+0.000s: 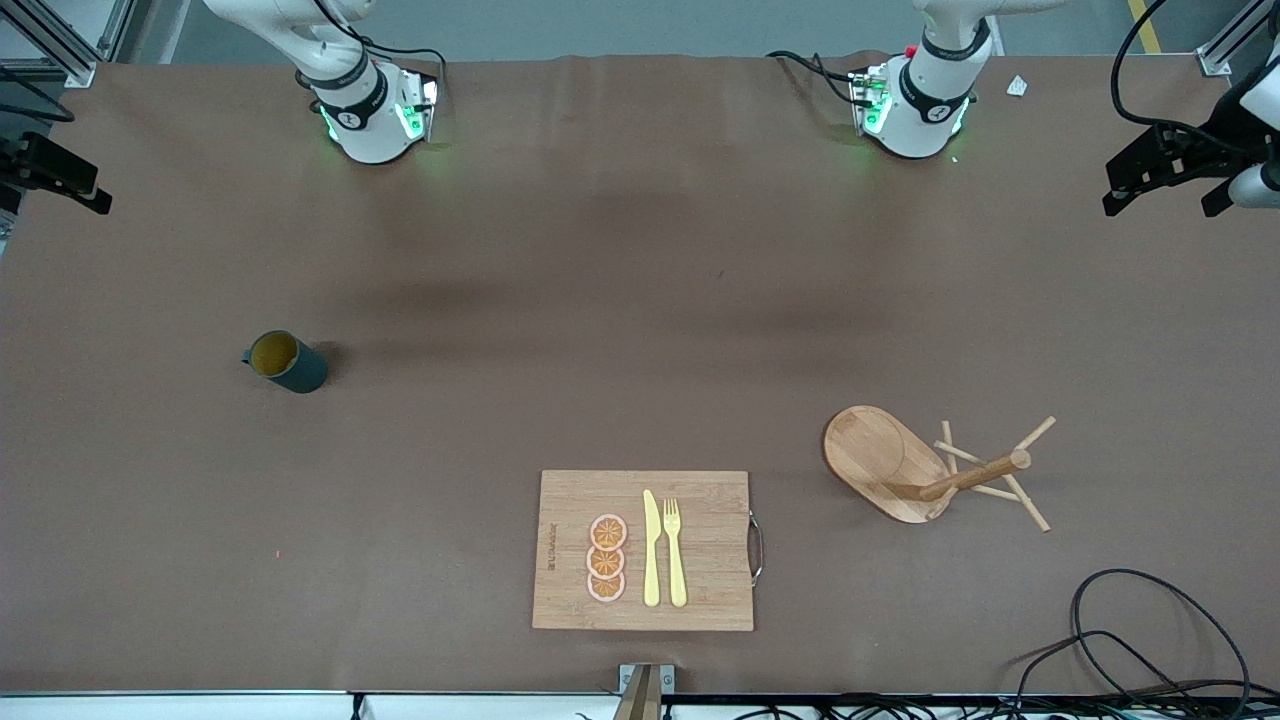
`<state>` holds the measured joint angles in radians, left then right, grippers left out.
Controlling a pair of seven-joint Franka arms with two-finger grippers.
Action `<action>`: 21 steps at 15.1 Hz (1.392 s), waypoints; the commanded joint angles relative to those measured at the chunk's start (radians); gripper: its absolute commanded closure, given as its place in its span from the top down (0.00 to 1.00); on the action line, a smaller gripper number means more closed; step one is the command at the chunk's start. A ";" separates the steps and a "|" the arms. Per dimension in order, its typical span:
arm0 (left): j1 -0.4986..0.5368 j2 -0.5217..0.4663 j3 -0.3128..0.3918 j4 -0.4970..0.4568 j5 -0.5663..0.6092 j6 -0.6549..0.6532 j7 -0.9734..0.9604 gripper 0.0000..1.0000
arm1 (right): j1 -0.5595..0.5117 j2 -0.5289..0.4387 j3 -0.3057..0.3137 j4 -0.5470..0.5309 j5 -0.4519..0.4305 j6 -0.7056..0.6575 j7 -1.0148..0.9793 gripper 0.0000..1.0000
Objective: Pass cup and hang on rack
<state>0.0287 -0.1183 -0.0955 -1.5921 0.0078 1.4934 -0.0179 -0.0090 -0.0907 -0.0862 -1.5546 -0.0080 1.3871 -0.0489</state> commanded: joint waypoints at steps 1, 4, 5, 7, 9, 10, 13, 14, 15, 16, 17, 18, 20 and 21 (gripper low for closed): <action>0.002 -0.003 -0.004 0.009 0.001 -0.018 0.015 1.00 | -0.006 -0.032 0.006 -0.028 -0.012 0.001 -0.005 1.00; 0.003 -0.003 -0.004 0.011 0.000 -0.021 0.015 1.00 | -0.008 -0.032 0.006 -0.028 -0.012 0.003 -0.005 1.00; 0.005 -0.003 -0.004 0.012 0.001 -0.021 0.016 1.00 | -0.008 -0.032 0.006 -0.028 -0.012 0.003 -0.006 1.00; 0.007 -0.001 -0.004 0.026 0.000 -0.024 0.016 1.00 | -0.008 -0.030 0.005 -0.028 -0.013 0.007 -0.006 1.00; 0.010 -0.001 -0.001 0.026 -0.003 -0.028 0.019 1.00 | -0.009 -0.026 0.003 -0.013 -0.012 0.007 -0.008 1.00; 0.008 -0.001 -0.001 0.026 -0.005 -0.033 0.019 1.00 | -0.011 -0.023 0.002 -0.004 -0.012 0.006 -0.008 1.00; 0.008 0.005 -0.001 0.024 -0.005 -0.039 0.022 1.00 | -0.017 0.000 0.000 0.011 -0.013 0.006 0.001 1.00; 0.008 0.015 -0.004 0.026 -0.006 -0.039 0.027 1.00 | -0.017 0.023 0.000 0.011 -0.013 0.010 0.003 1.00; 0.007 0.017 -0.004 0.024 -0.008 -0.039 0.027 1.00 | -0.023 0.060 0.002 0.013 -0.004 0.015 0.001 1.00; 0.005 0.020 -0.004 0.024 -0.008 -0.039 0.023 1.00 | -0.028 0.083 0.002 0.022 -0.004 0.029 -0.006 1.00; 0.002 0.026 -0.004 0.024 -0.008 -0.039 0.015 1.00 | -0.034 0.101 0.000 0.024 0.000 0.073 -0.006 1.00; 0.002 0.029 -0.004 0.026 -0.006 -0.038 0.015 1.00 | -0.040 0.135 0.002 0.022 0.000 0.123 -0.006 1.00; 0.007 0.037 -0.004 0.024 -0.011 -0.038 0.019 1.00 | -0.042 0.208 0.002 0.024 -0.009 0.164 -0.014 1.00; 0.008 0.037 -0.004 0.026 -0.011 -0.038 0.019 1.00 | -0.042 0.259 0.002 0.024 -0.015 0.190 -0.025 1.00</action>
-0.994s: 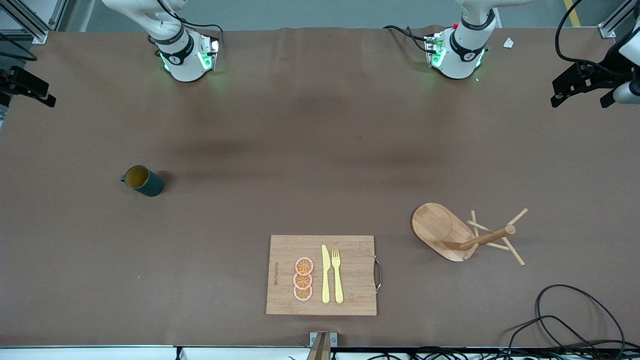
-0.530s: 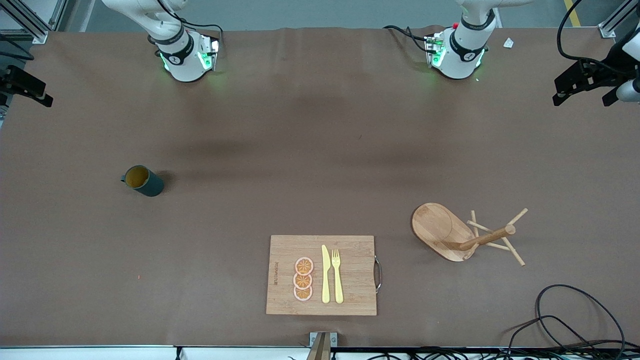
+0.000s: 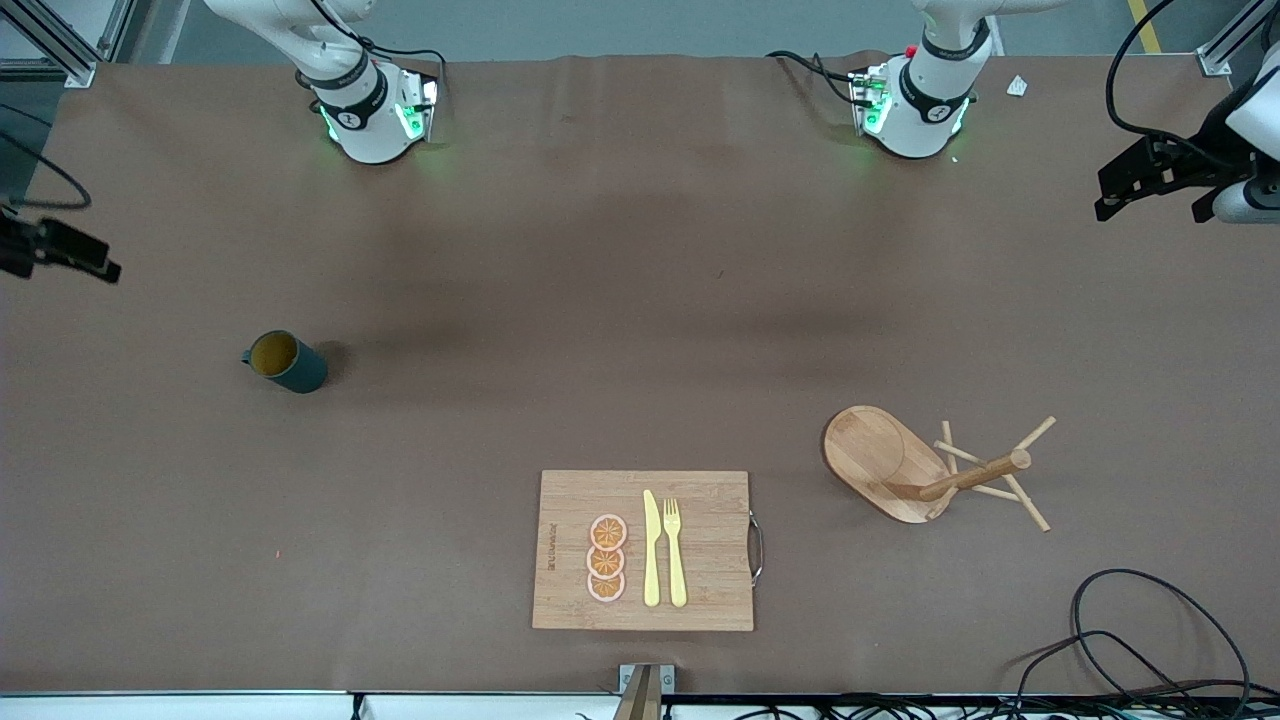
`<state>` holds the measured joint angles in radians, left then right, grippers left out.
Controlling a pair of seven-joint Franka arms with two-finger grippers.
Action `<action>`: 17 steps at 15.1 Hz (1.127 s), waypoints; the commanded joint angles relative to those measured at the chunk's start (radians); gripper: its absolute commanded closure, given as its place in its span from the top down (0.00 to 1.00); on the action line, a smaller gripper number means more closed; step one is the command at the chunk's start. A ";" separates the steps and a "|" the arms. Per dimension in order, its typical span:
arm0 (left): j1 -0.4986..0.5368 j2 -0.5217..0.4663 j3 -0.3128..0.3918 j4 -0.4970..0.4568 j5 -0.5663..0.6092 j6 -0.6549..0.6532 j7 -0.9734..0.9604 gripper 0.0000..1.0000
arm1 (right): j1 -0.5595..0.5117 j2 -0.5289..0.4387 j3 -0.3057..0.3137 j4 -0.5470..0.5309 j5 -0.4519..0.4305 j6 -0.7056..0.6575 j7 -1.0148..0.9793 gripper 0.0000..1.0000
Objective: Pass cup and hang on rack
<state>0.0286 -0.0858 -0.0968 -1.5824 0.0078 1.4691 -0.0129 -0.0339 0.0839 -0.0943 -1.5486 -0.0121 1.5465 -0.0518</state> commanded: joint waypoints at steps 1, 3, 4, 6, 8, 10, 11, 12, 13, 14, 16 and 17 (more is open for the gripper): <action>0.008 0.005 0.000 0.016 -0.011 -0.013 0.014 1.00 | -0.021 0.130 0.011 0.015 -0.006 0.041 -0.035 1.00; 0.011 0.003 0.006 0.018 -0.012 -0.013 0.019 1.00 | -0.035 0.168 0.011 -0.026 0.004 0.090 -0.109 1.00; 0.011 0.003 0.008 0.018 -0.011 -0.012 0.021 1.00 | -0.044 0.169 0.011 -0.080 0.006 0.148 -0.143 1.00; 0.011 0.001 0.008 0.019 -0.006 -0.012 0.019 1.00 | -0.069 0.168 0.014 -0.184 0.017 0.246 -0.206 1.00; 0.008 0.006 0.008 0.019 -0.002 -0.007 0.019 1.00 | -0.086 0.165 0.014 -0.299 0.043 0.355 -0.291 1.00; 0.008 0.008 0.008 0.019 0.000 -0.003 0.017 1.00 | -0.092 0.154 0.015 -0.410 0.064 0.478 -0.390 1.00; 0.008 0.009 0.006 0.019 0.000 -0.003 0.017 1.00 | -0.092 0.155 0.013 -0.441 0.066 0.519 -0.446 1.00; 0.004 0.009 0.006 0.019 0.000 -0.003 0.017 1.00 | -0.099 0.157 0.014 -0.473 0.067 0.564 -0.488 1.00; 0.004 0.009 0.006 0.019 0.000 -0.003 0.017 1.00 | -0.104 0.157 0.016 -0.505 0.069 0.607 -0.523 1.00; 0.005 0.009 0.006 0.019 0.000 -0.003 0.017 1.00 | -0.103 0.158 0.016 -0.539 0.070 0.650 -0.564 1.00; 0.005 0.011 0.005 0.018 0.000 -0.003 0.019 1.00 | -0.103 0.159 0.016 -0.594 0.093 0.728 -0.594 1.00; 0.004 0.011 0.005 0.018 0.000 -0.003 0.017 1.00 | -0.103 0.162 0.016 -0.608 0.093 0.748 -0.606 1.00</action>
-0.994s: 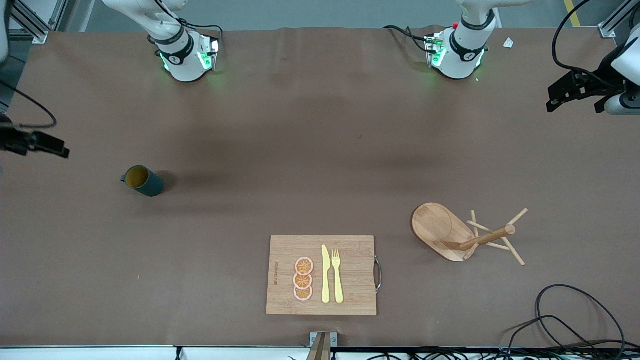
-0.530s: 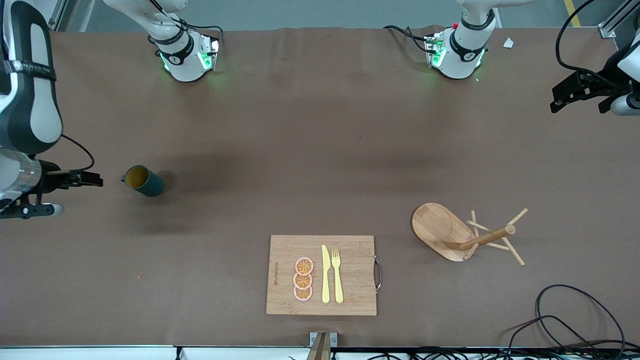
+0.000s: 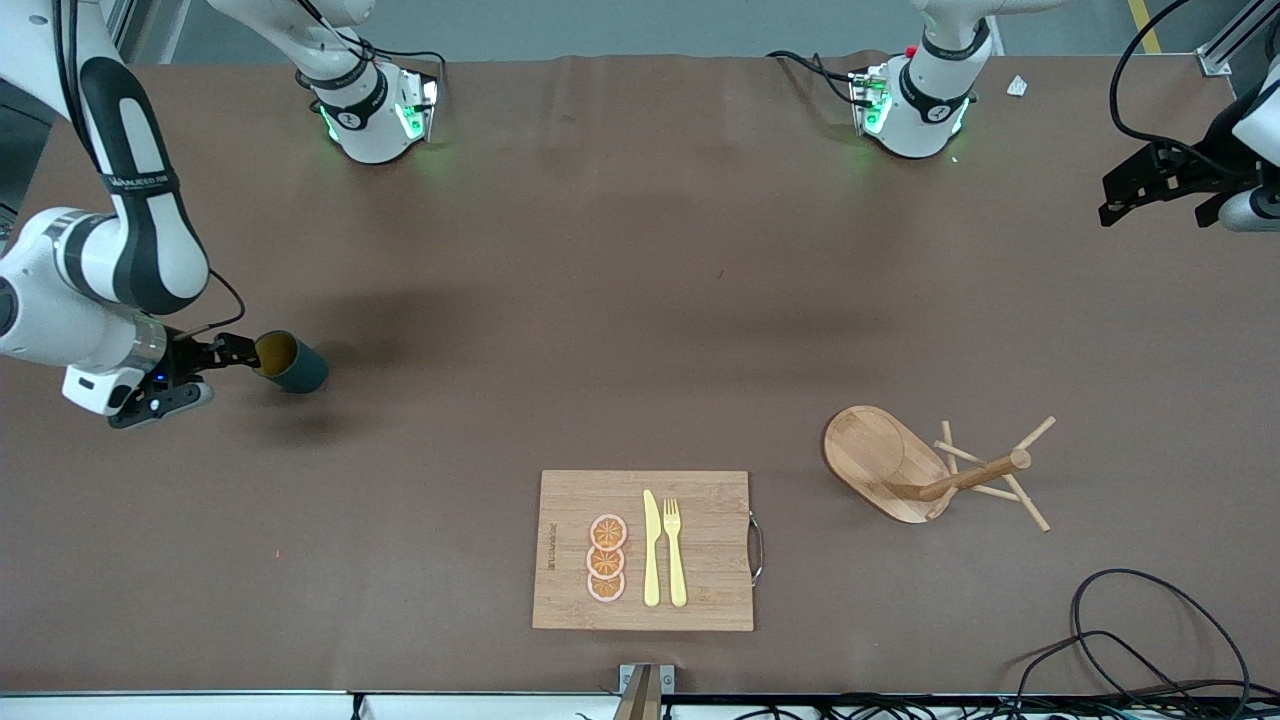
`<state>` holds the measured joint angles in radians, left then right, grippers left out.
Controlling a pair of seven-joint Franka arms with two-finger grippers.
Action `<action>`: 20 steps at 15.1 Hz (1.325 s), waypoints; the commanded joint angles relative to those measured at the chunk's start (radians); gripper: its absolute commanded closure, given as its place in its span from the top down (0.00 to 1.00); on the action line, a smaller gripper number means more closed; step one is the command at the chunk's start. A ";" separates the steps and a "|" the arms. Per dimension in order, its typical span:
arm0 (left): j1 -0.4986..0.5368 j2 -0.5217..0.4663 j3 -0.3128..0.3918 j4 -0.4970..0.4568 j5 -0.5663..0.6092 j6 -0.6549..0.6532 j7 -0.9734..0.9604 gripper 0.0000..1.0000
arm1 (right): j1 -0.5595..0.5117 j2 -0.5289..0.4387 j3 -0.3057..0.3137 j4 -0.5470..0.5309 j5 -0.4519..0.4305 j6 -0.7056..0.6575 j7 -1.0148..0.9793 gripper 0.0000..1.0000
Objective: Pass cup and hang on rack
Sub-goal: 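Reach the right gripper to the teal mug and grasp its rim, then lift the teal mug with the right gripper toward the table middle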
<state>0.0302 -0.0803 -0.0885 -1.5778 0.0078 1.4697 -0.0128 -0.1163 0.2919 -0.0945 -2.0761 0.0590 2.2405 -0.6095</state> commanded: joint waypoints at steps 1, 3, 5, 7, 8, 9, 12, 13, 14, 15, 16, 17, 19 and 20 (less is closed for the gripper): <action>0.002 0.011 -0.004 0.013 0.000 -0.003 0.019 1.00 | -0.019 -0.043 0.016 -0.094 0.024 0.070 -0.053 1.00; 0.000 0.019 -0.004 0.015 0.000 -0.003 0.017 1.00 | -0.013 -0.042 0.018 -0.119 0.024 0.106 -0.055 0.95; 0.002 0.022 -0.004 0.015 0.000 -0.003 0.019 1.00 | -0.003 -0.036 0.018 -0.121 0.024 0.114 -0.059 0.77; 0.002 0.023 -0.004 0.015 0.000 -0.003 0.017 1.00 | 0.006 -0.024 0.018 -0.121 0.024 0.114 -0.070 0.46; 0.002 0.024 -0.005 0.015 0.000 -0.002 0.017 1.00 | 0.006 -0.023 0.018 -0.121 0.024 0.114 -0.070 0.31; 0.002 0.024 -0.004 0.015 0.000 -0.002 0.017 1.00 | 0.007 -0.023 0.018 -0.121 0.024 0.114 -0.069 0.16; -0.001 0.036 -0.004 0.016 0.000 0.001 0.017 1.00 | 0.006 -0.023 0.016 -0.121 0.024 0.111 -0.065 0.00; -0.001 0.037 -0.004 0.016 0.000 0.001 0.017 1.00 | 0.006 -0.023 0.018 -0.121 0.024 0.108 -0.065 0.00; -0.003 0.037 -0.004 0.016 0.000 0.001 0.014 1.00 | 0.006 -0.023 0.018 -0.121 0.025 0.107 -0.064 0.00; -0.003 0.037 -0.005 0.016 -0.002 0.001 0.014 1.00 | 0.007 -0.025 0.018 -0.119 0.024 0.103 -0.064 0.00; -0.003 0.039 -0.005 0.016 -0.003 0.004 0.010 1.00 | 0.007 -0.025 0.016 -0.117 0.024 0.102 -0.062 0.00; -0.004 0.039 -0.005 0.016 -0.003 0.007 0.010 1.00 | 0.012 -0.030 0.018 -0.110 0.024 0.079 -0.053 0.00; -0.006 0.040 -0.007 0.016 -0.003 0.009 0.008 1.00 | 0.050 -0.046 0.018 -0.067 0.024 -0.019 0.050 0.00; -0.006 0.040 -0.007 0.016 -0.003 0.009 0.008 1.00 | 0.079 -0.065 0.018 -0.049 0.024 -0.066 0.113 0.00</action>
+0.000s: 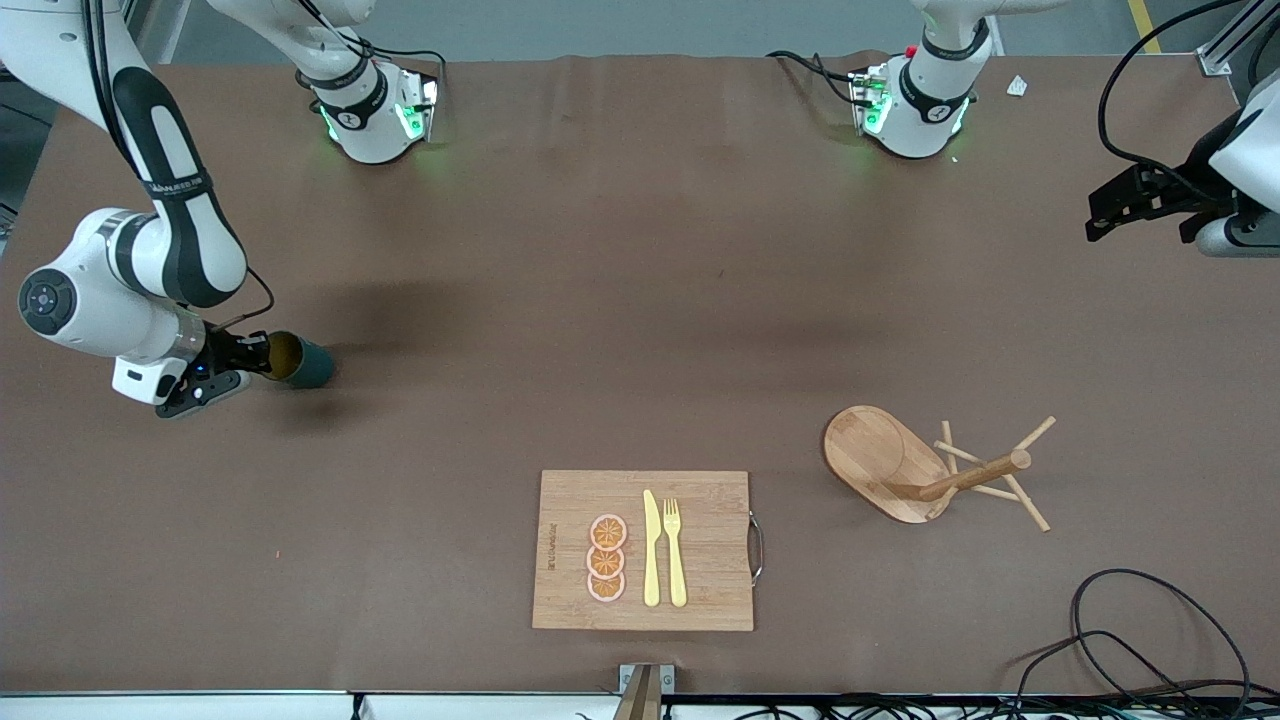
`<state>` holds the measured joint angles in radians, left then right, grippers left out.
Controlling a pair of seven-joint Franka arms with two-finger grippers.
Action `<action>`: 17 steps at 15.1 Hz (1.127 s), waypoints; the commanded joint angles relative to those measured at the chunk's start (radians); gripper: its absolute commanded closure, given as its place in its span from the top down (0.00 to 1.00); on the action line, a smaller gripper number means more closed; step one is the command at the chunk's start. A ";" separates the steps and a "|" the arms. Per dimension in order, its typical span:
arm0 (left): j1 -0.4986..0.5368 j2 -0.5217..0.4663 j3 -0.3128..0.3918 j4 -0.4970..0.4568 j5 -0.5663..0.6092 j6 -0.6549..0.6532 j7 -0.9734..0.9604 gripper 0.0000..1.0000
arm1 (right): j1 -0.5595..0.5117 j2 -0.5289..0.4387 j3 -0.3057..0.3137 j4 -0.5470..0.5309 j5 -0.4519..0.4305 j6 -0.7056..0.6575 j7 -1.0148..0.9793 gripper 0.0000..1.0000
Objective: Pass cup and hang on rack
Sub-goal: 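Lift the teal mug with the right gripper toward the table middle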
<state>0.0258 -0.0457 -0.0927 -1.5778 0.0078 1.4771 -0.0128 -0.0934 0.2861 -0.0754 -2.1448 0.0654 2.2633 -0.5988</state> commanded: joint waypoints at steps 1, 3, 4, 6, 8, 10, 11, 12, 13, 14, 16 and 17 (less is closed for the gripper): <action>-0.001 0.006 -0.002 0.016 -0.003 0.002 0.008 1.00 | 0.085 -0.080 -0.001 0.025 0.017 -0.114 0.164 0.00; -0.003 0.006 -0.004 0.016 -0.002 0.009 0.004 1.00 | 0.154 -0.116 -0.001 0.025 0.017 -0.146 0.296 0.00; -0.001 0.006 -0.007 0.016 0.000 0.023 0.005 1.00 | 0.190 -0.128 -0.001 0.025 0.017 -0.151 0.365 0.00; -0.003 0.016 -0.007 0.015 0.000 0.026 0.005 1.00 | 0.282 -0.142 -0.001 0.022 0.017 -0.153 0.500 0.00; -0.001 0.018 -0.007 0.015 0.000 0.026 0.010 1.00 | 0.383 -0.143 0.000 0.026 0.019 -0.146 0.661 0.00; -0.003 0.018 -0.007 0.015 0.000 0.026 0.008 1.00 | 0.492 -0.134 -0.001 0.049 0.049 -0.127 0.804 0.00; -0.003 0.020 -0.007 0.015 0.000 0.026 0.007 1.00 | 0.527 -0.130 -0.001 0.068 0.060 -0.122 0.845 0.00; -0.004 0.021 -0.007 0.015 0.000 0.026 0.005 1.00 | 0.567 -0.114 -0.001 0.095 0.063 -0.114 0.879 0.00; -0.006 0.029 -0.008 0.015 0.000 0.026 0.004 1.00 | 0.601 -0.098 -0.001 0.115 0.071 -0.104 0.908 0.00; -0.010 0.032 -0.007 0.015 0.000 0.026 0.004 1.00 | 0.638 -0.078 -0.001 0.140 0.080 -0.093 0.966 0.00; -0.014 0.032 -0.007 0.015 0.000 0.026 0.002 1.00 | 0.699 -0.018 -0.001 0.189 0.082 -0.052 1.068 0.00; -0.014 0.032 -0.007 0.015 0.000 0.026 0.002 1.00 | 0.727 0.011 -0.001 0.209 0.080 -0.026 1.106 0.00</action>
<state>0.0169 -0.0189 -0.1002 -1.5778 0.0078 1.5026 -0.0128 0.5805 0.2161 -0.0628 -2.0031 0.1238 2.2039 0.4342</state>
